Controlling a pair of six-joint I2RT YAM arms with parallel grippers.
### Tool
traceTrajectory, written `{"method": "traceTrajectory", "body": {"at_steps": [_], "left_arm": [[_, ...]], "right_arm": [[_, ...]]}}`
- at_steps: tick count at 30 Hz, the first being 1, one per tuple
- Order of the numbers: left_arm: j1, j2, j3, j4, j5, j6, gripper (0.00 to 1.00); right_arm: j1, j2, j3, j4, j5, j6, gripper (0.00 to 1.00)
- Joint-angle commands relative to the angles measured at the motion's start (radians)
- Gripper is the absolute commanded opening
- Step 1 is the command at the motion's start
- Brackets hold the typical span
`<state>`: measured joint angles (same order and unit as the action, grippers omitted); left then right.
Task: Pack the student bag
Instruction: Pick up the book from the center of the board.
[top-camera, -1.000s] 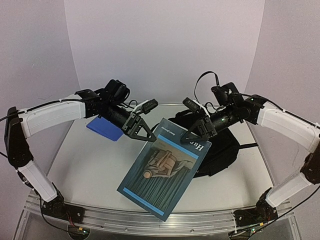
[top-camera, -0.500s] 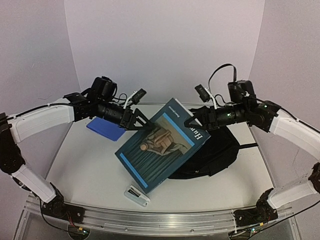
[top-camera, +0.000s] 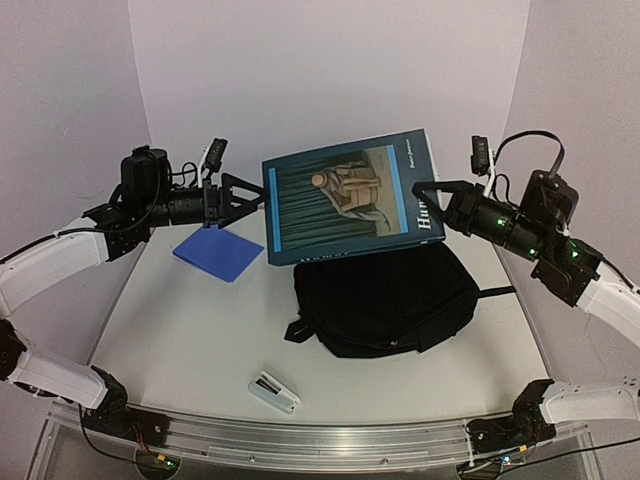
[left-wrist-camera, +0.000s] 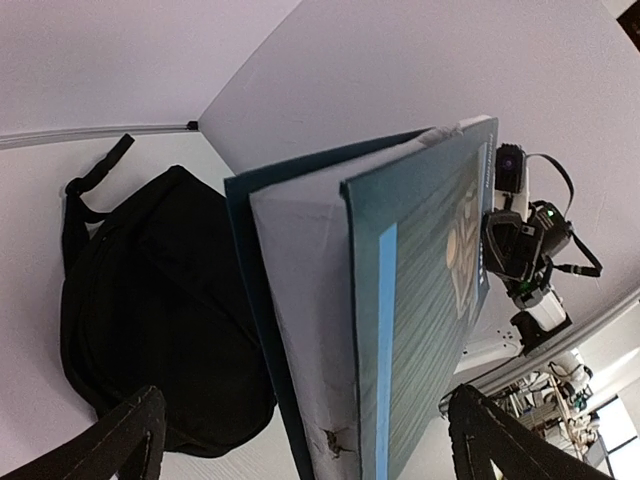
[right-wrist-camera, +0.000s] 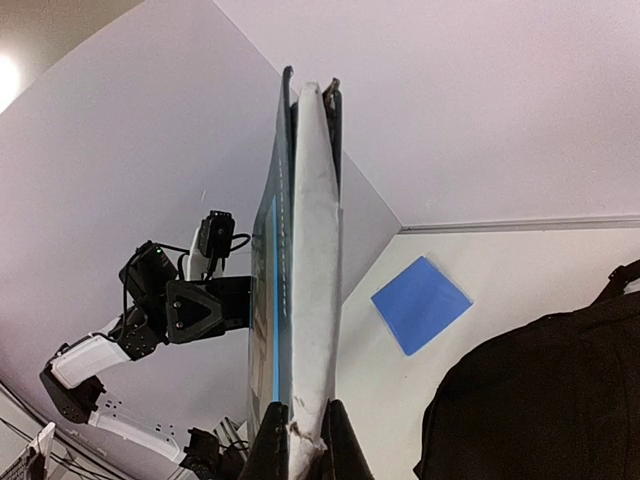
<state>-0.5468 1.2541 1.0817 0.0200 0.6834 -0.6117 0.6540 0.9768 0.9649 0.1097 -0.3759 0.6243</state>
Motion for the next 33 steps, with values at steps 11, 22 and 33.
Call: {"method": "traceTrajectory", "body": {"at_steps": [11,22,33], "left_arm": [[-0.001,0.049,-0.001,0.286,0.339,-0.124,0.96],[-0.001,0.032,-0.063,0.395,0.342,-0.21,0.37],[-0.001,0.03,-0.068,0.363,0.259,-0.239,0.1]], "right_arm": [[-0.002,0.072,-0.039,0.391,-0.195,0.163,0.0],[-0.003,0.085,-0.056,0.405,-0.153,0.157,0.0],[-0.003,0.067,-0.096,0.381,-0.077,0.147,0.69]]}}
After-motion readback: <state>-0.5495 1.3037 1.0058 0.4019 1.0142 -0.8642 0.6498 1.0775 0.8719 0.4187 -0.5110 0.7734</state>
